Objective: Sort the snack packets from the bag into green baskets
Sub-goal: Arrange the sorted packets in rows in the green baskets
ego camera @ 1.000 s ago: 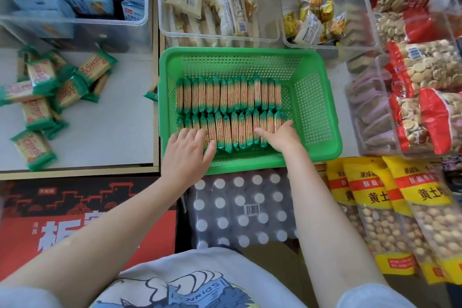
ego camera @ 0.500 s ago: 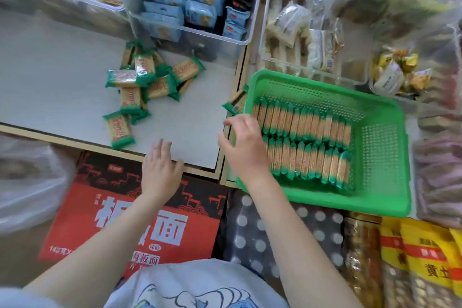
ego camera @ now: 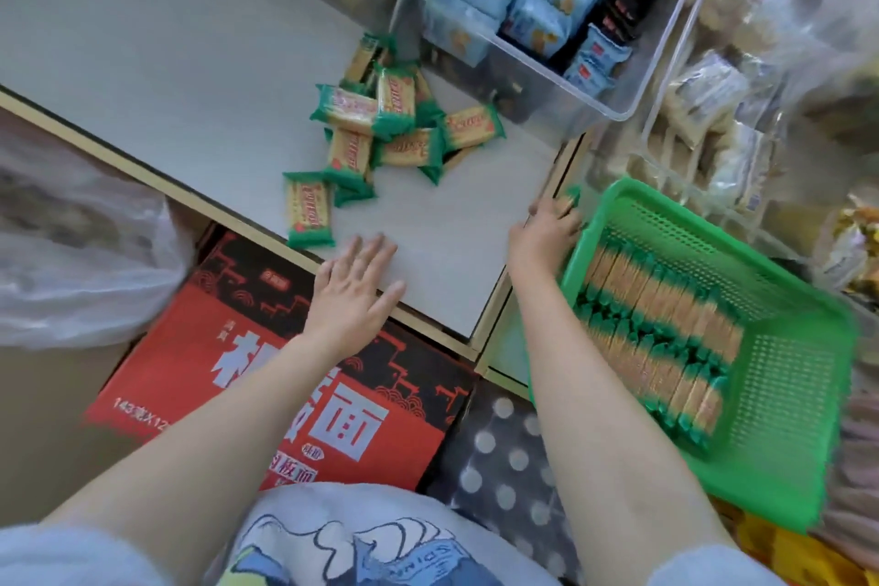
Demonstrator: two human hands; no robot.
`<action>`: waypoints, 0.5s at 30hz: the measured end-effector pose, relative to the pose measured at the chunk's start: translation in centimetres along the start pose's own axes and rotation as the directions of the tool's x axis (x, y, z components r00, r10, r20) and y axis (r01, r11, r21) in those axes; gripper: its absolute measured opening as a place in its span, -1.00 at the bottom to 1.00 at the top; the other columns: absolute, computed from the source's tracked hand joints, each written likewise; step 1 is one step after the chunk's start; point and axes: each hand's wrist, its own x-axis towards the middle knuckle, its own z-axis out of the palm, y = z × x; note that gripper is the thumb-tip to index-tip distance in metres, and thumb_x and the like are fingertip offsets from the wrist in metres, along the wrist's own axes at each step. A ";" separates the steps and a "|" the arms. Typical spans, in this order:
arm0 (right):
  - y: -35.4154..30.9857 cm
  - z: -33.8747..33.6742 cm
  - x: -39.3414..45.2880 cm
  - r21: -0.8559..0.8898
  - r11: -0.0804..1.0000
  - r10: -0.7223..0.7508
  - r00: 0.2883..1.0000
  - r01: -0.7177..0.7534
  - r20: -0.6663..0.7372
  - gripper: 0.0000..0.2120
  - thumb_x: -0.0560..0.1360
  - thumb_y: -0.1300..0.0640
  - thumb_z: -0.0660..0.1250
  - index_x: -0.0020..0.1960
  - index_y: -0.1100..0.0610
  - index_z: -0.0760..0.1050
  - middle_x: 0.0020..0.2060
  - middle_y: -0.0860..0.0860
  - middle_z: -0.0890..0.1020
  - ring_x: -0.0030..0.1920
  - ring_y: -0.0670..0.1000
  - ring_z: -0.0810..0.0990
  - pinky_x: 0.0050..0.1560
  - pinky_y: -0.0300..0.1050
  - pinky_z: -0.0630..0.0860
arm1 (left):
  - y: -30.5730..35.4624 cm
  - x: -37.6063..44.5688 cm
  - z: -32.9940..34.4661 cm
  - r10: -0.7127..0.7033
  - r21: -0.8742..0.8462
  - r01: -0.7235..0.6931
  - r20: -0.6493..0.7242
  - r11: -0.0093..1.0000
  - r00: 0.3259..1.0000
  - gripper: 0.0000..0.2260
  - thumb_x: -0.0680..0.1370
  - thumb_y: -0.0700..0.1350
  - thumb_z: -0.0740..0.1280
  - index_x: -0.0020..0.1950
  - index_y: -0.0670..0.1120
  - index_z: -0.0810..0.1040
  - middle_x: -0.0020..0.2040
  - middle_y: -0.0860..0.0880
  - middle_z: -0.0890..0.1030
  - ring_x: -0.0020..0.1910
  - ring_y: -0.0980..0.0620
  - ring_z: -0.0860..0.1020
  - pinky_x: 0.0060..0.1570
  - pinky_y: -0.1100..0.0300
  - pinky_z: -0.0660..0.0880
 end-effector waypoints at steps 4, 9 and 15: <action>-0.1 -1.6 -2.7 0.277 0.950 -0.112 0.985 0.145 -0.130 -0.84 0.57 0.33 0.28 0.08 0.19 0.59 0.29 0.17 0.41 0.22 0.13 0.52 0.13 -0.39 0.27 | 0.3 0.5 -1.1 -0.019 -0.200 0.020 0.010 0.980 1.000 -0.40 0.62 0.32 -0.11 0.61 0.12 0.18 0.63 0.13 0.08 0.61 0.14 -0.09 0.51 0.06 -0.13; -3.0 -0.4 -8.9 0.637 0.771 -0.163 0.973 0.023 0.162 -0.84 0.59 0.21 0.34 0.00 -0.04 0.60 0.10 0.03 0.63 0.04 0.15 0.67 -0.07 -0.08 0.64 | 3.7 0.9 -5.2 -0.187 -0.865 0.262 0.198 0.428 0.962 -0.60 0.69 0.16 0.09 0.34 -0.05 0.51 0.29 -0.06 0.60 0.26 0.02 0.55 0.25 0.12 0.44; -6.4 0.2 -10.7 0.646 0.763 -0.298 0.869 -0.032 0.395 -0.76 0.64 0.03 0.27 0.29 -0.11 0.52 -0.11 0.03 0.72 -0.10 -0.04 0.69 0.05 -0.18 0.57 | -1.0 0.3 -8.2 -0.409 -0.967 0.234 0.256 -0.103 0.876 -0.74 0.61 -0.05 0.36 0.25 -0.13 0.51 -0.02 -0.09 0.72 -0.08 -0.06 0.70 -0.02 0.01 0.63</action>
